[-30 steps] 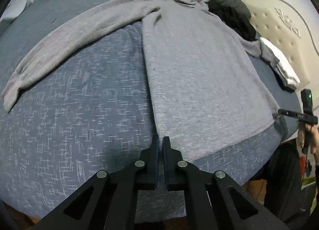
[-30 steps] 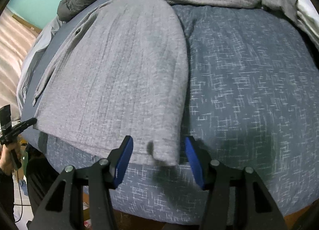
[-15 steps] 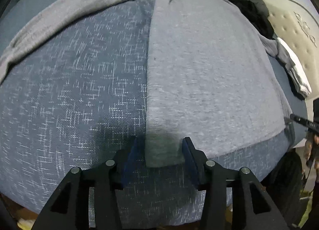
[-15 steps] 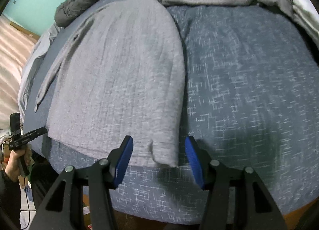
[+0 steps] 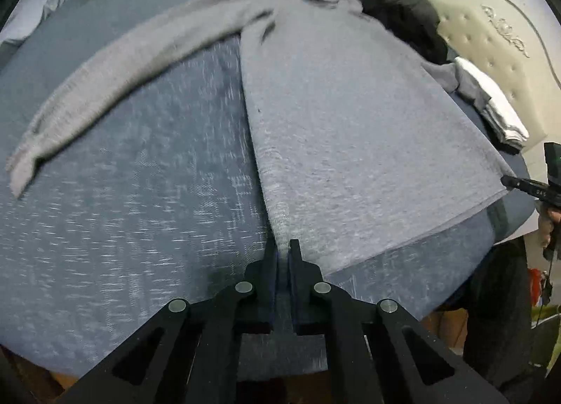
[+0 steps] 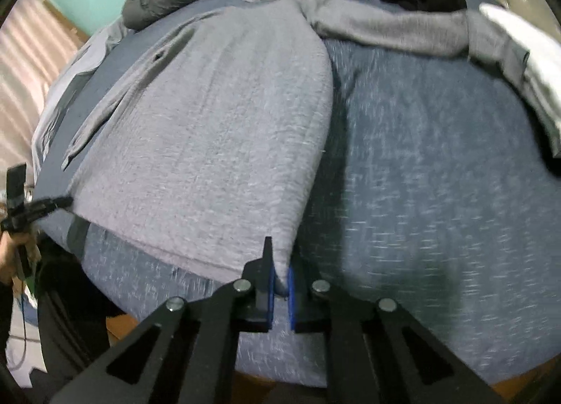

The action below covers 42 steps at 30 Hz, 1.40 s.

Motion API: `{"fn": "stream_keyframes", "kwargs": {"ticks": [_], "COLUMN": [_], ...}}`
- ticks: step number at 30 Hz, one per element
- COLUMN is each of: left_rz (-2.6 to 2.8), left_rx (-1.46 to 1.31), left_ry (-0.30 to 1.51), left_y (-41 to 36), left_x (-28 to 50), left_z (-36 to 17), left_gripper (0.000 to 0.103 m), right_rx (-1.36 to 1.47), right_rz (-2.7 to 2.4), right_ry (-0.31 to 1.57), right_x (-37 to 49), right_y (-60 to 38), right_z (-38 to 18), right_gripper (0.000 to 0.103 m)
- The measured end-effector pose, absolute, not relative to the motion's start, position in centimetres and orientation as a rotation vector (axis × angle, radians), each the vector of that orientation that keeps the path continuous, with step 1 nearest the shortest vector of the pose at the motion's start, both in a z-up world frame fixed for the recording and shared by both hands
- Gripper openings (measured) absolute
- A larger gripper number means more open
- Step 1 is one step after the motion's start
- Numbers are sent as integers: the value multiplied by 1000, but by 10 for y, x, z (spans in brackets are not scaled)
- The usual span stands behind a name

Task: Fold clothes

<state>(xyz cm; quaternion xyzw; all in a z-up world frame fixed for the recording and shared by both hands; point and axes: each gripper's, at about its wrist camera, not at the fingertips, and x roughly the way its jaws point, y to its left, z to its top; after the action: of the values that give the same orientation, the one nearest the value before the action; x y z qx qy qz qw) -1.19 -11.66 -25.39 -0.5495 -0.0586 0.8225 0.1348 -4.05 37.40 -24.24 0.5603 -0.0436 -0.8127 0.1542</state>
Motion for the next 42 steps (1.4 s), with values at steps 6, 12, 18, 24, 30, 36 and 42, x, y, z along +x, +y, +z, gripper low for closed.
{"fn": "stream_keyframes", "kwargs": {"ticks": [6,12,18,24,30,36,42], "left_rz": [2382,2355,2355,2353,2354,2355,2351], "left_rx": [-1602,-1639,-1636,-1646,-1652,-1652,-1646], "left_ry": [-150,-174,-165,-140,-141,-131,-136], "left_y": [-106,-101,-96,-92,-95,-96,-97], "left_x": [10,32,27,27,31,32,37], "left_z": [-256,-279,-284,-283,-283,-282,-284], "left_gripper": [5,5,5,5,5,5,5], "right_rx": [1615,1725,1725,1602,1723,1819,1759], "right_rz": [-2271,-2188,-2193,-2311,-2259,-2169,-2222], "right_ry": [-45,111,-45,-387,-428,-402,-301], "right_x": [-20,-16,-24,-43,-58,-67,-60], "right_y": [388,357,375,424,419,405,413], "right_z": [-231,-281,-284,-262,-299,-335,-316], "right_gripper": [5,5,12,52,52,16,3]}}
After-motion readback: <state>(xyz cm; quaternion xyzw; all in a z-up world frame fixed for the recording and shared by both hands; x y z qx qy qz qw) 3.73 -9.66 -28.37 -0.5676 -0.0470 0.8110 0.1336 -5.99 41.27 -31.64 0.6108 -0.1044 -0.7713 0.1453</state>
